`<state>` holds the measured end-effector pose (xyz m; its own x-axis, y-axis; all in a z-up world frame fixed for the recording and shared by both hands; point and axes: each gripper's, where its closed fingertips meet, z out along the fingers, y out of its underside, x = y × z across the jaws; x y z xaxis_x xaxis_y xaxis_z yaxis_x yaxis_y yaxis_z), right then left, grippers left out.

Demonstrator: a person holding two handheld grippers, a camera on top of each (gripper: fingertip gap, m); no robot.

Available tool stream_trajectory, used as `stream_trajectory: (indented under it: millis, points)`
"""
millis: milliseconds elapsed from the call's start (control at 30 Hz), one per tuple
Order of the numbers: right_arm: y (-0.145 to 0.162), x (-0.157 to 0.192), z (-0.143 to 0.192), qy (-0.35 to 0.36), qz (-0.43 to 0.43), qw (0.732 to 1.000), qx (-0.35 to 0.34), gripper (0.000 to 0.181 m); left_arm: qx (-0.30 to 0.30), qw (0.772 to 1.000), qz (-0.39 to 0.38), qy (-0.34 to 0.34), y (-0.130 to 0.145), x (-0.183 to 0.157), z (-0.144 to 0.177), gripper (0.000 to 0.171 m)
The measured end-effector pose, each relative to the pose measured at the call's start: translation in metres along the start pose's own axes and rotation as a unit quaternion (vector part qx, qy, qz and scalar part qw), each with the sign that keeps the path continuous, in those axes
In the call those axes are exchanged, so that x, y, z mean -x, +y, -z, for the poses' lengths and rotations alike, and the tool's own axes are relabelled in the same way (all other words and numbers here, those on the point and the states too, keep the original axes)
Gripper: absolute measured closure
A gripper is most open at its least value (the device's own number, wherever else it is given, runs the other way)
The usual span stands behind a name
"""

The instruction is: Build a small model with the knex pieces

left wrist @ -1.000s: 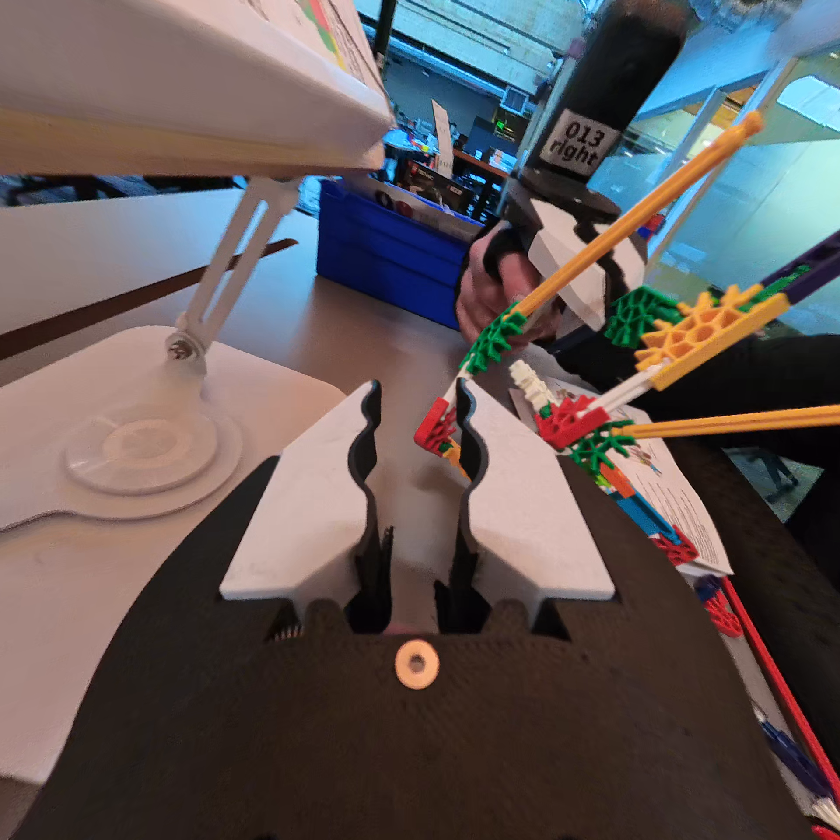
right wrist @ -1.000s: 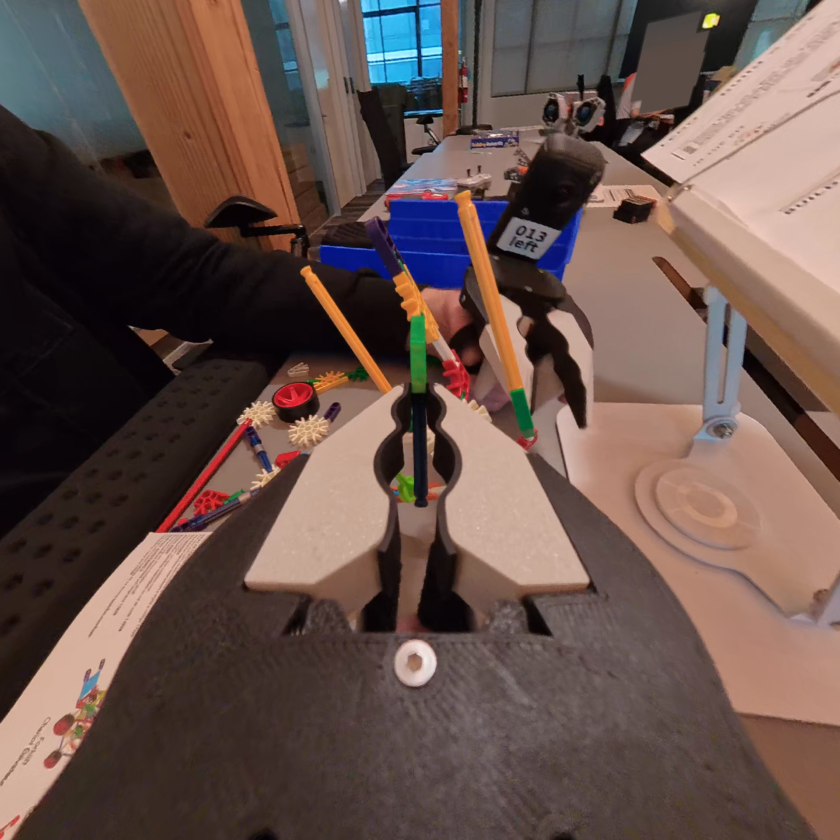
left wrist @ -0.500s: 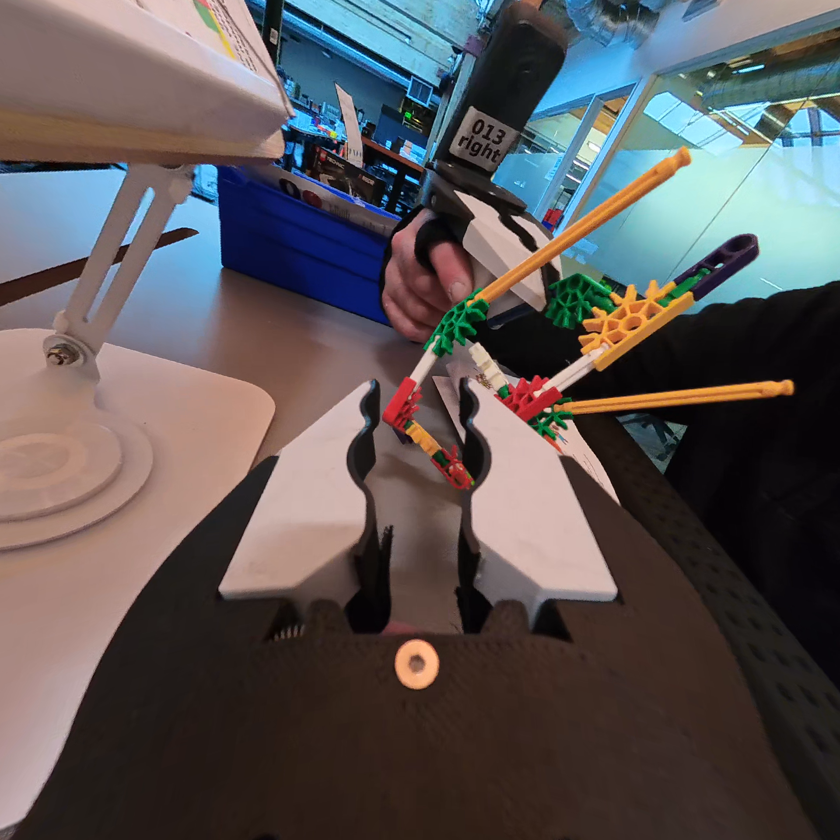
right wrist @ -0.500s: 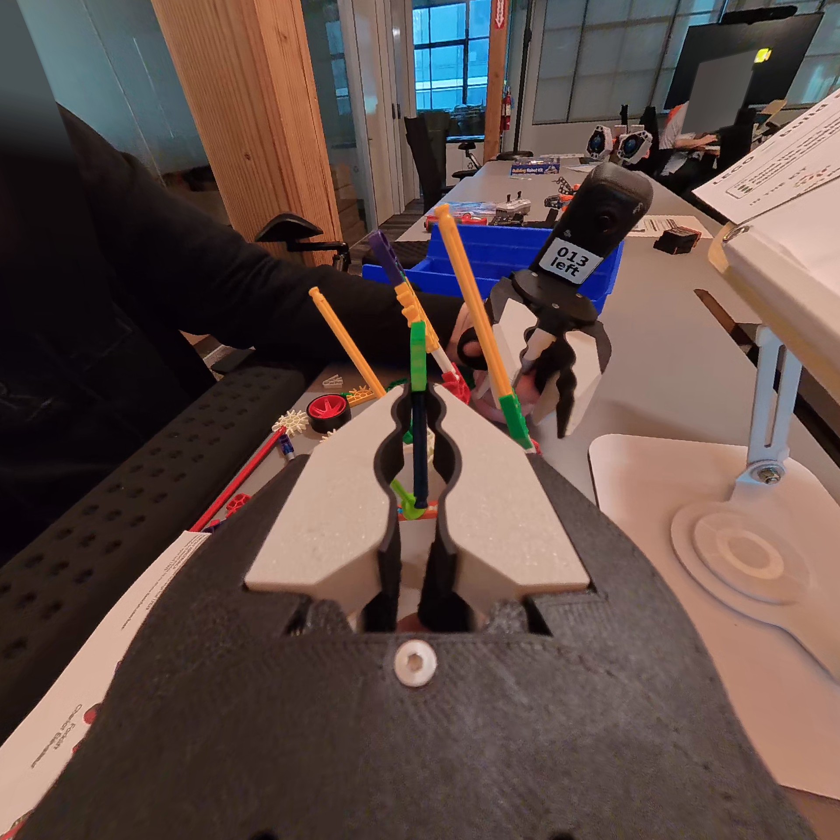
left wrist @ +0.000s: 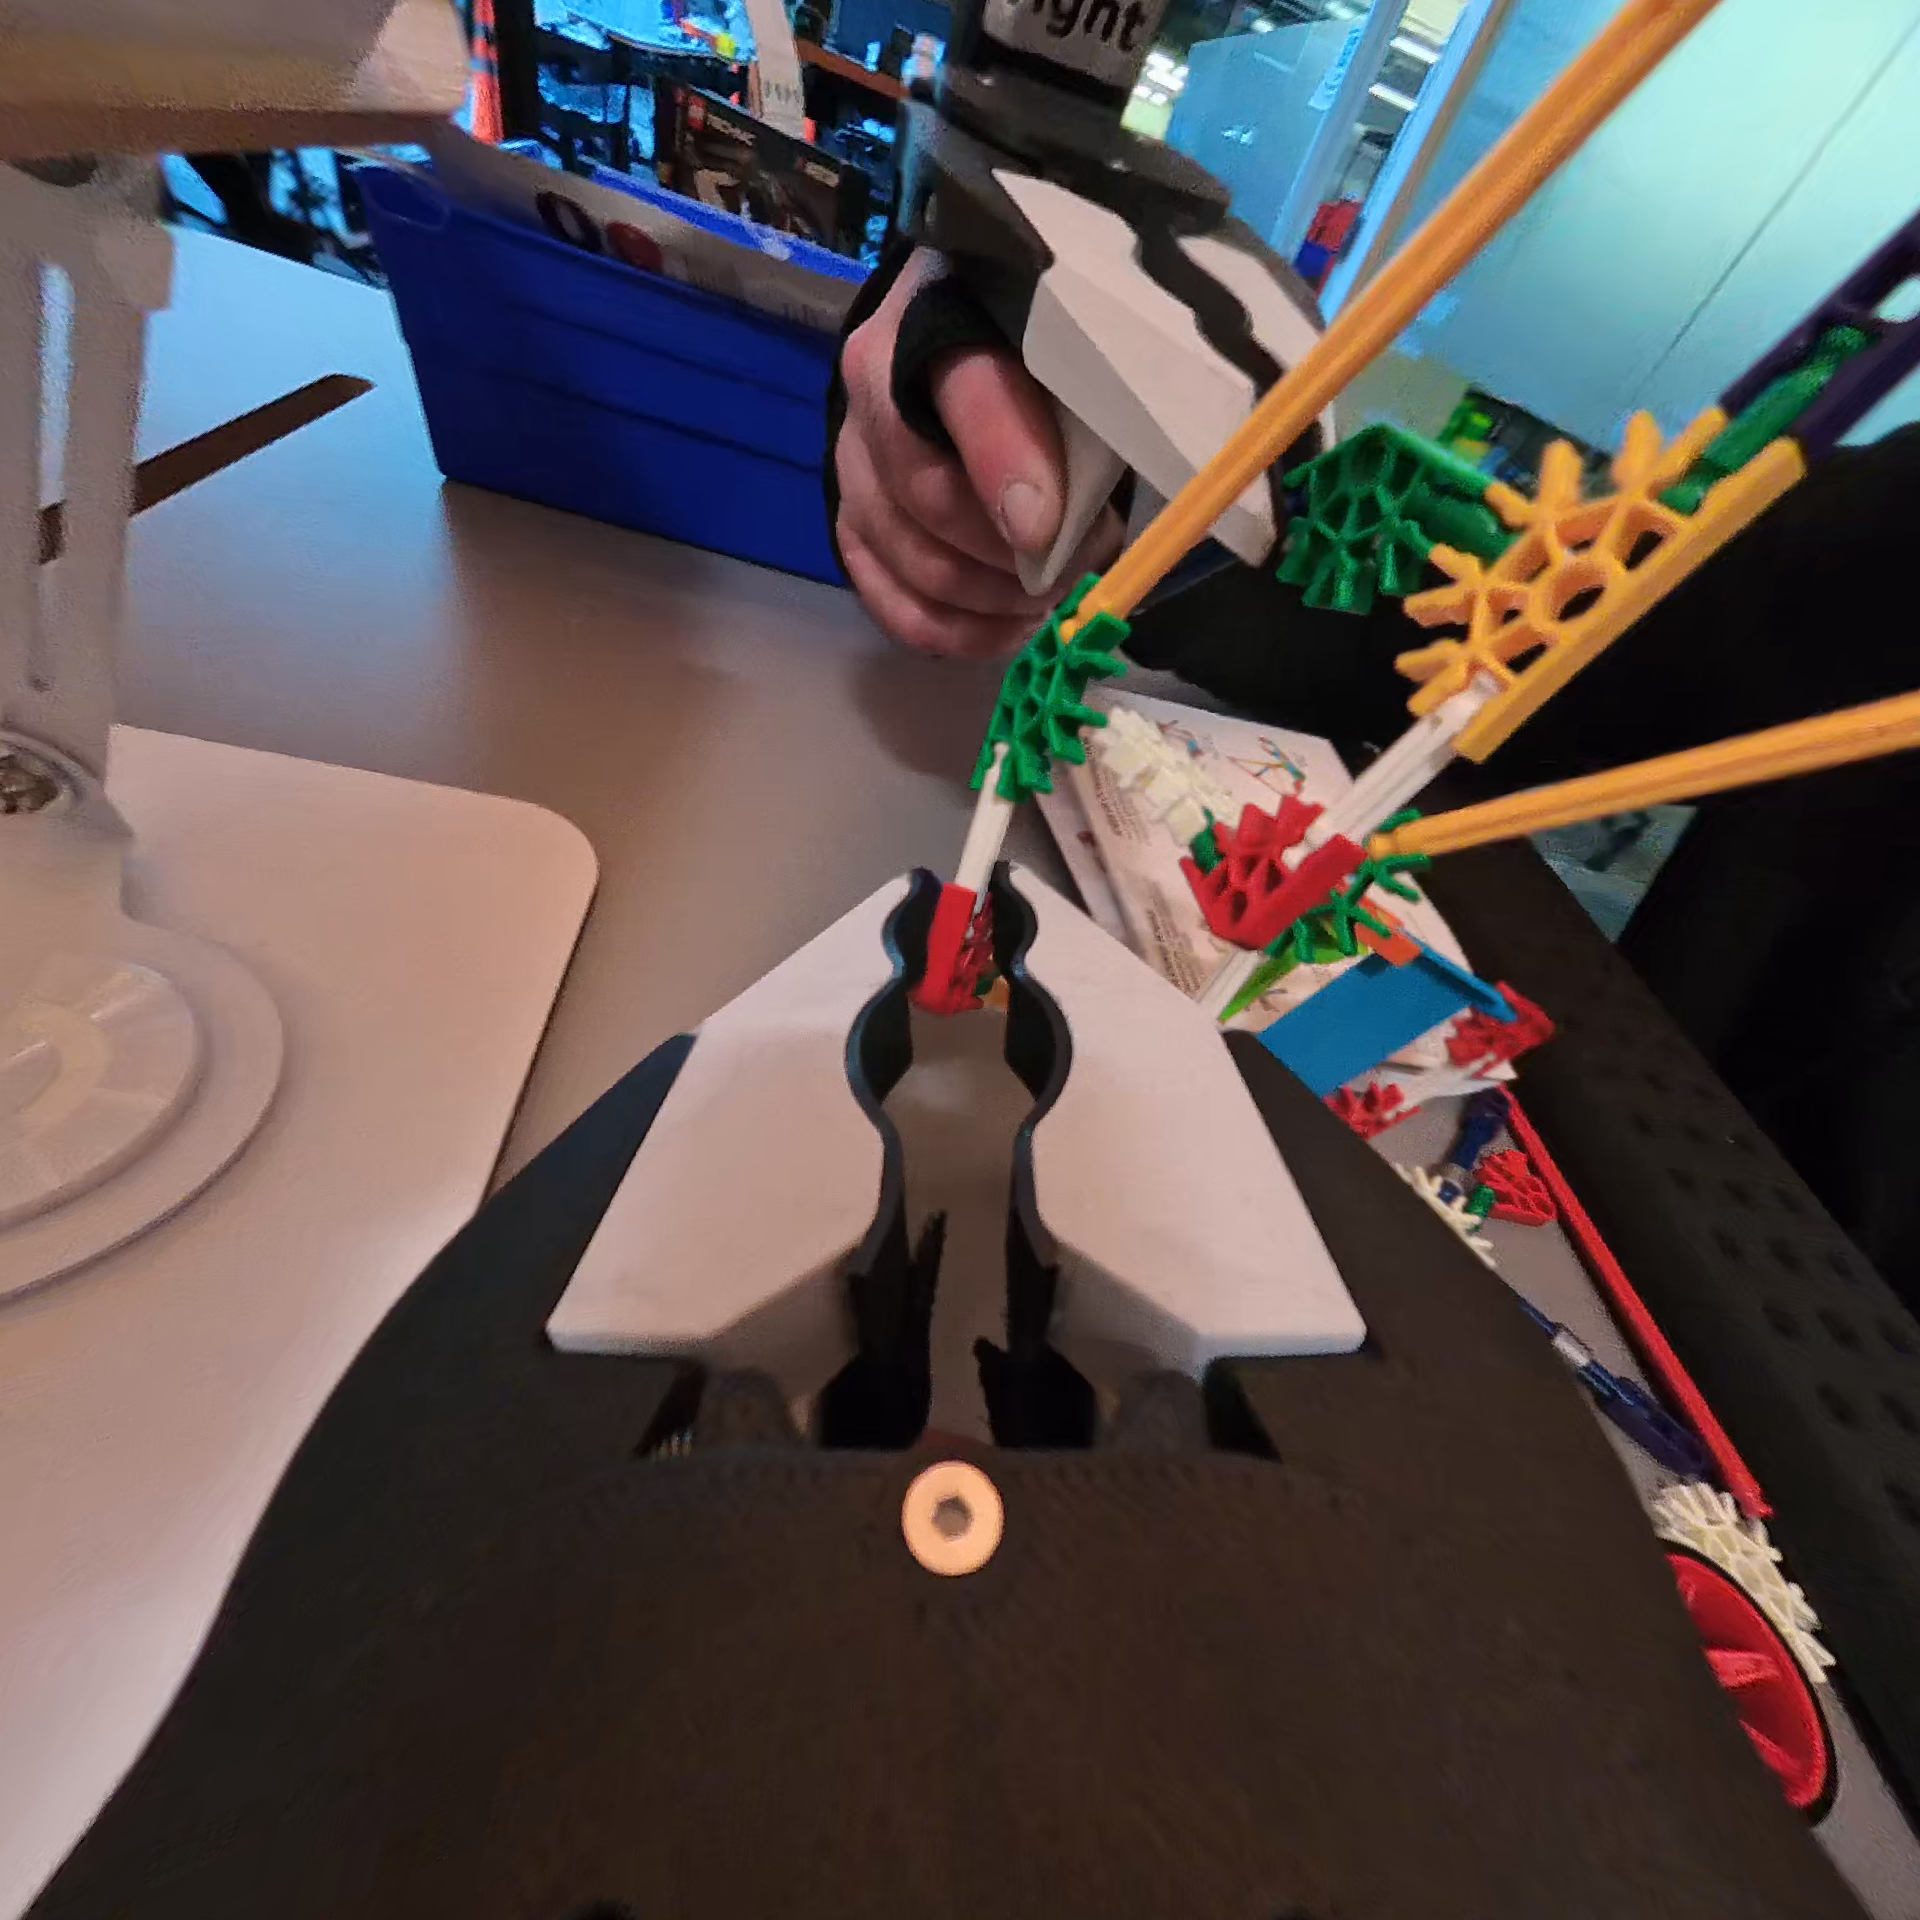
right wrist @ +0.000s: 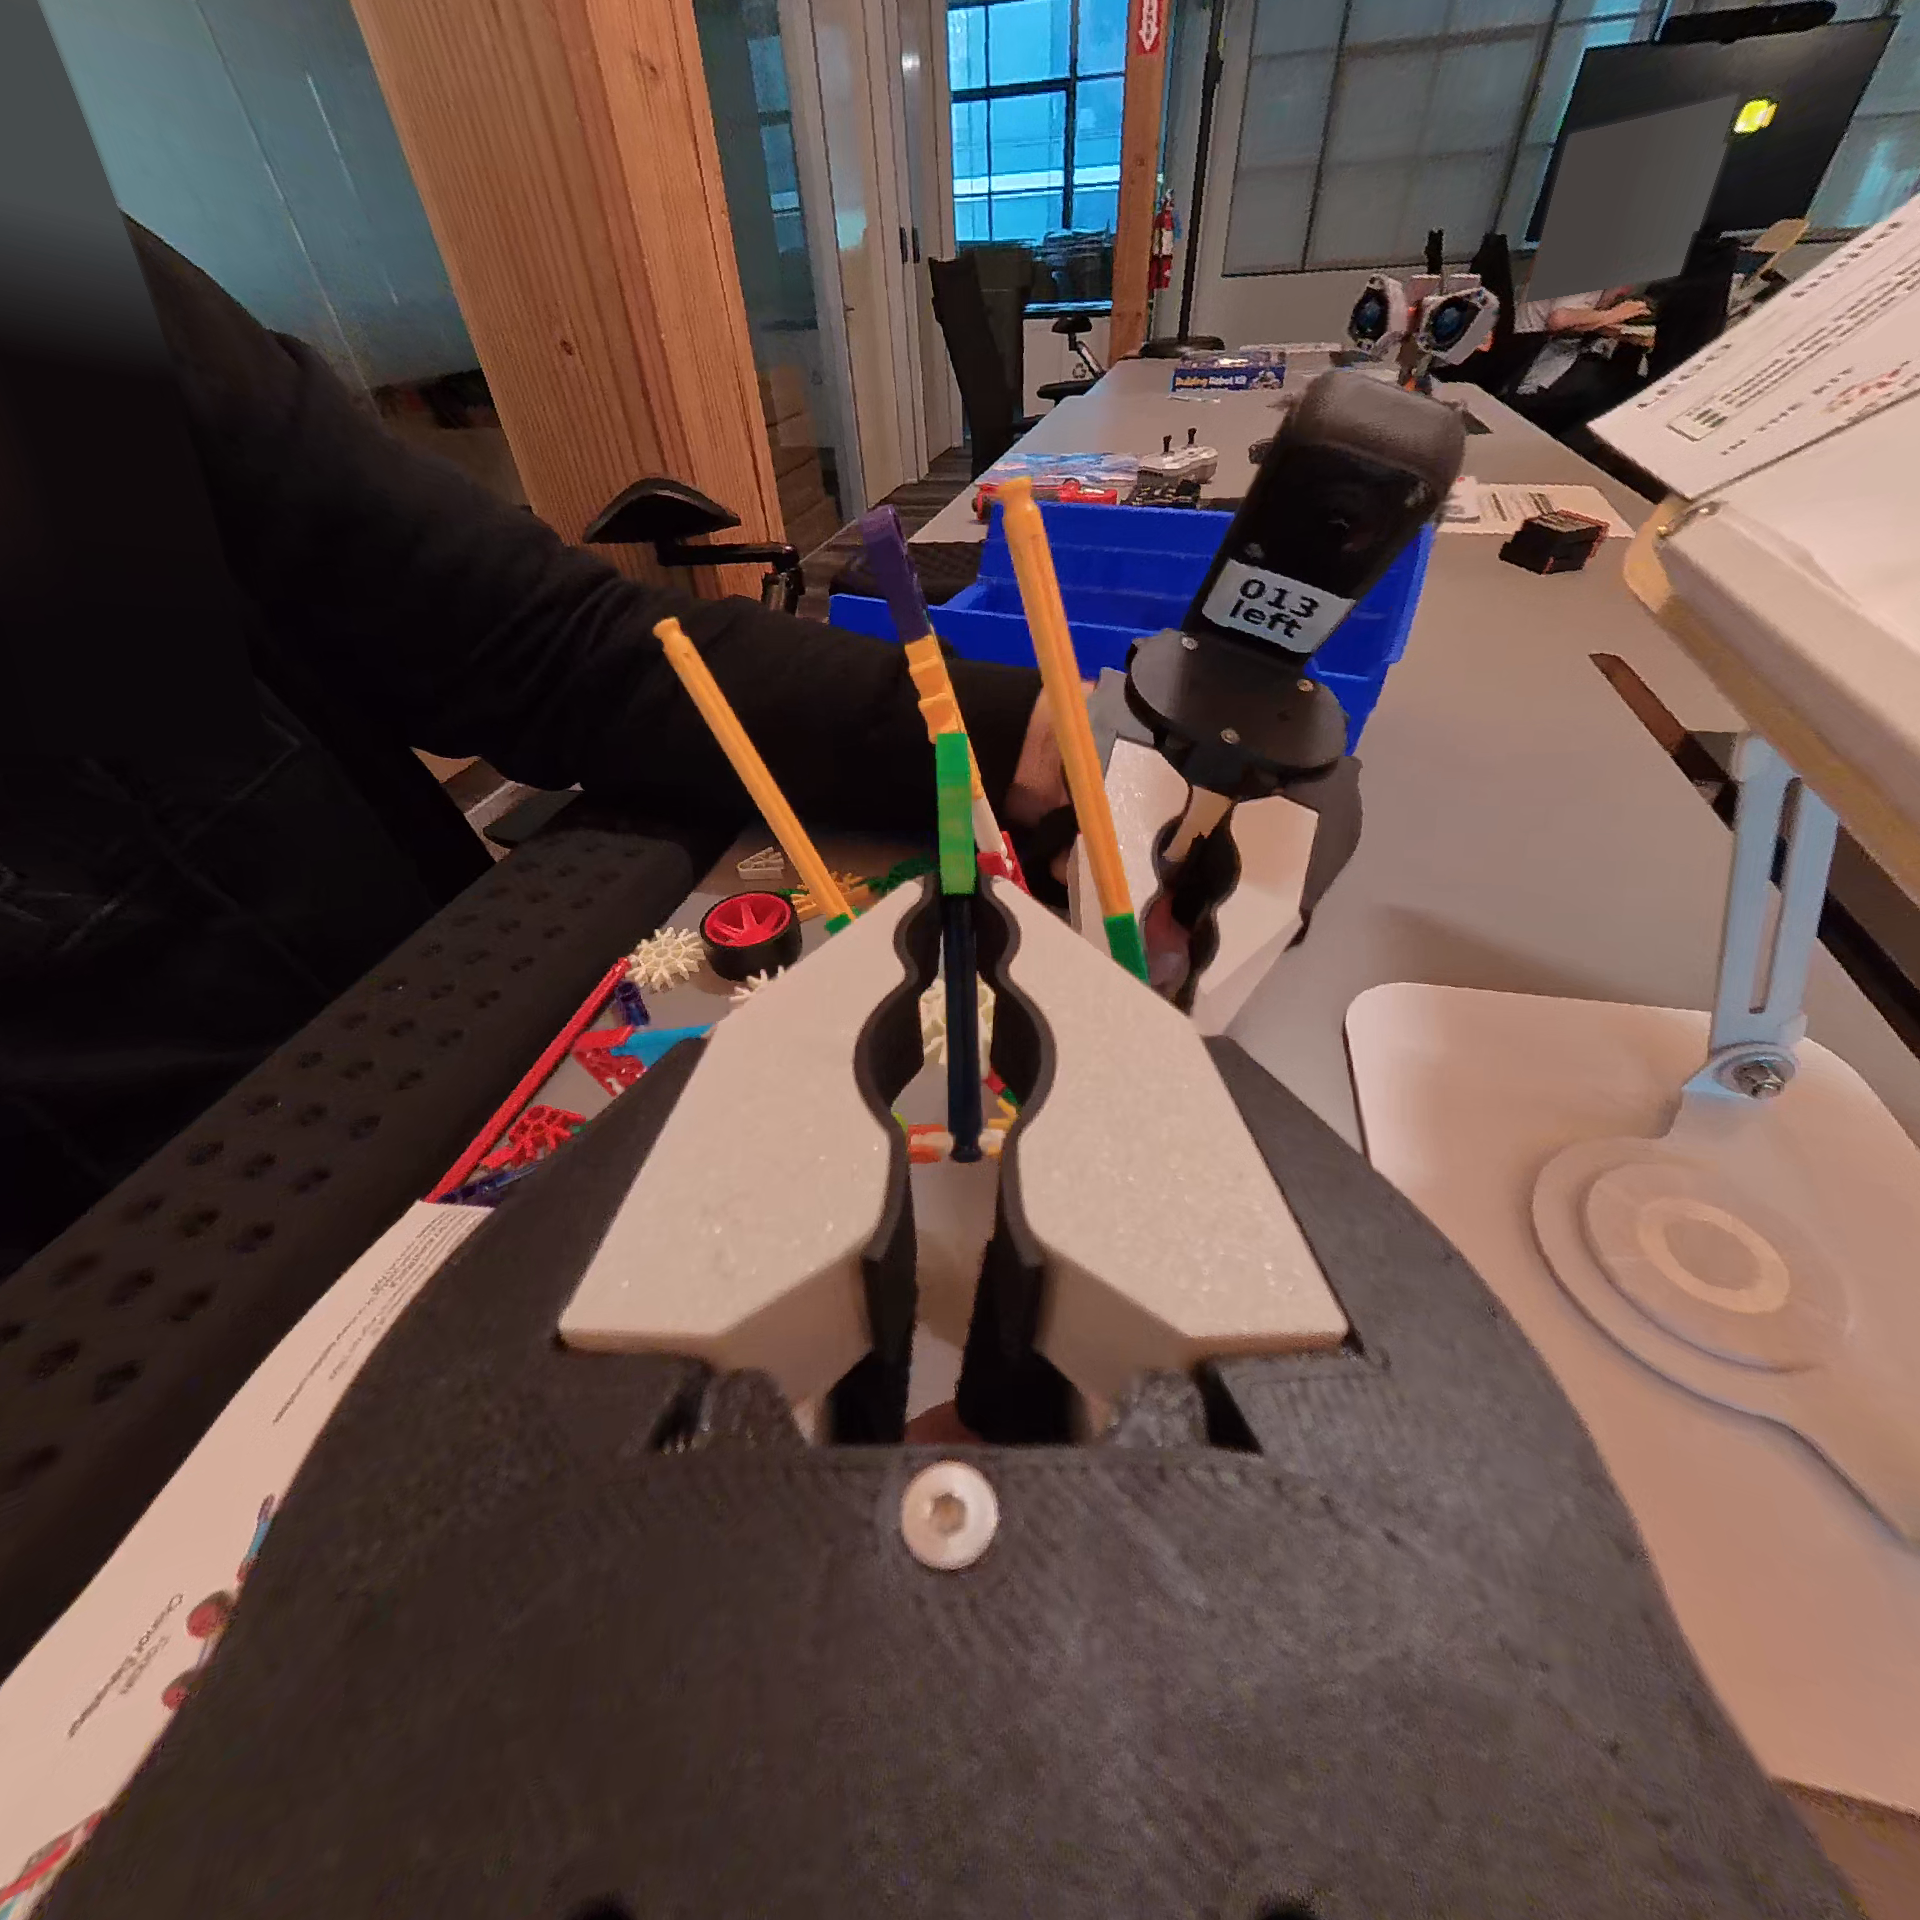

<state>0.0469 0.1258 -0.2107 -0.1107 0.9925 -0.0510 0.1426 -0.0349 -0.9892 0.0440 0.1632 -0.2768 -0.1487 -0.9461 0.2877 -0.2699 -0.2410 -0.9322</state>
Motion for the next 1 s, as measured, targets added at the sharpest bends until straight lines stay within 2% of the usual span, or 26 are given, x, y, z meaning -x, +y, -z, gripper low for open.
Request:
stream_trajectory:
  millis: [300,733,1000]
  points:
    - [0.02,-0.028,0.024,0.04,-0.039,0.998,0.003,0.177,0.011,0.997,0.018,-0.069,-0.002,0.024,0.02,0.165]
    - [0.02,-0.039,0.029,0.06,-0.061,0.996,-0.007,0.176,0.036,0.996,0.005,-0.087,-0.003,0.023,0.02,0.167]
    - [0.029,-0.046,0.034,0.071,-0.072,0.995,0.0,0.175,0.065,0.991,0.025,-0.115,-0.001,0.029,0.02,0.167]
